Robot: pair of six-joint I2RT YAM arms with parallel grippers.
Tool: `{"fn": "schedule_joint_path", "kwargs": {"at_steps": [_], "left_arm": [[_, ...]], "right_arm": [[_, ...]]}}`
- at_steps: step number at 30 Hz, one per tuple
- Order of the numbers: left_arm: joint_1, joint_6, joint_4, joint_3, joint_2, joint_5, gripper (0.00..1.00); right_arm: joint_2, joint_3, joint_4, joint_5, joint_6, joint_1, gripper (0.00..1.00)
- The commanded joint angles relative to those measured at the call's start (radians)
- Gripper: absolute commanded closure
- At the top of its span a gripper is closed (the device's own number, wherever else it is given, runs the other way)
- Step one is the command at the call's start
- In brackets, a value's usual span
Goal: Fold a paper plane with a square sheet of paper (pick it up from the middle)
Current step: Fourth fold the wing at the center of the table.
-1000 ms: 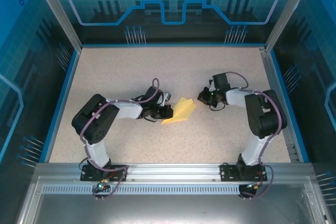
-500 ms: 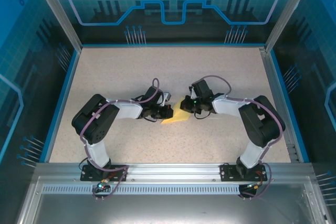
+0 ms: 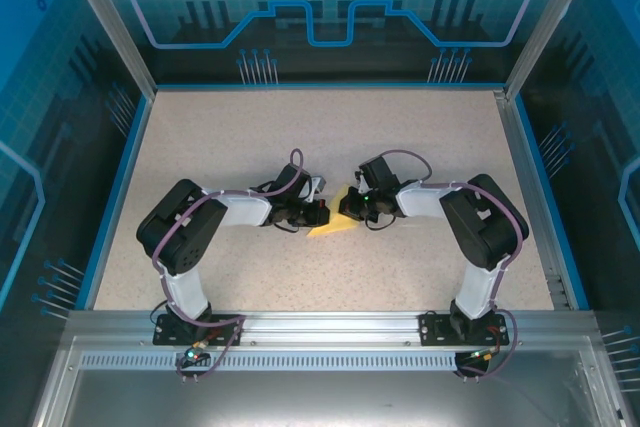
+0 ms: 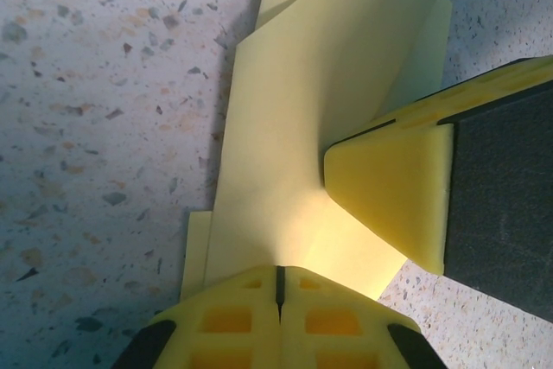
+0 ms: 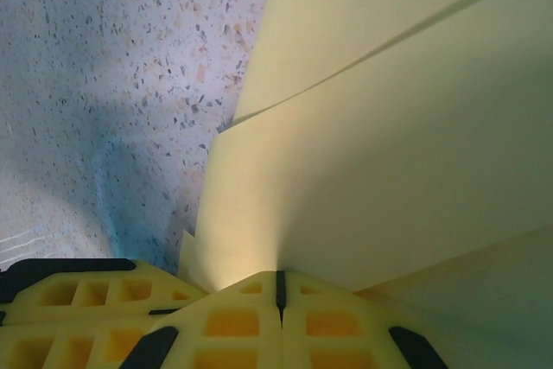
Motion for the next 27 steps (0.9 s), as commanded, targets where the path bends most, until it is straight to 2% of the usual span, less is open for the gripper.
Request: {"fn": "schedule_joint_path", "kwargs": {"at_steps": [1,10,19,21,24,27], "left_arm": [[-0.002,-0.013,-0.124,-0.007,0.028,-0.034,1.0],[-0.002,-0.018,-0.128,0.001,0.023,-0.03,1.0],[-0.003,-0.005,-0.132,0.03,-0.065,0.03,1.0],[-0.002,-0.016,-0.134,0.041,-0.089,0.038,0.94],[-0.002,-0.115,-0.12,0.041,-0.107,0.021,0.92],[-0.002,-0.282,-0.099,0.02,-0.093,0.015,0.92]], "right_arm": [[-0.024,0.03,0.04,-0.032,0.014,0.005,1.0],[0.052,0.028,0.046,-0.035,0.042,0.009,1.0],[0.108,0.057,-0.121,0.039,0.035,0.01,1.0],[0.113,0.058,-0.142,0.05,0.035,0.009,1.0],[0.113,0.052,-0.145,0.06,0.041,0.01,1.0],[0.113,0.051,-0.15,0.065,0.045,0.009,1.0]]}}
